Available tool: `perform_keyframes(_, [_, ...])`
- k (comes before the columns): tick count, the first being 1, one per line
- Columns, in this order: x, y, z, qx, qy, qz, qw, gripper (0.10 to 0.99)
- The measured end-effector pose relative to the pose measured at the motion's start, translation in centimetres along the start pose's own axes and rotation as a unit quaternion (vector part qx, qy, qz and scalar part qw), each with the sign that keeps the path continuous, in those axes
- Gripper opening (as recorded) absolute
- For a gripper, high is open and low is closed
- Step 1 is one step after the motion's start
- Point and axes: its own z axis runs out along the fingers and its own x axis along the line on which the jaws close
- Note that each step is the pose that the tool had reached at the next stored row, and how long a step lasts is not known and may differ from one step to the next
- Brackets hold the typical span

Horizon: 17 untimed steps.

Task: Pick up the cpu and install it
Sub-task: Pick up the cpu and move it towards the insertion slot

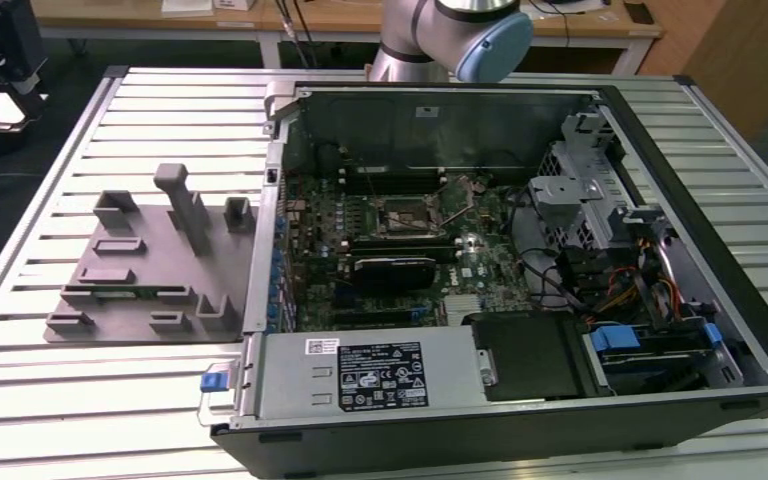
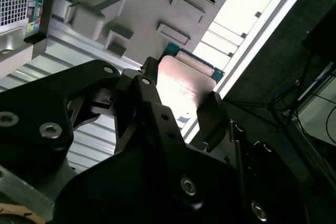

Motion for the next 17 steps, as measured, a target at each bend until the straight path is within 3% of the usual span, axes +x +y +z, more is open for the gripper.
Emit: perform_keyframes(17, [-3.53, 0.27, 0.10, 0.0001, 0.0015, 0.000, 1.0000, 0.541])
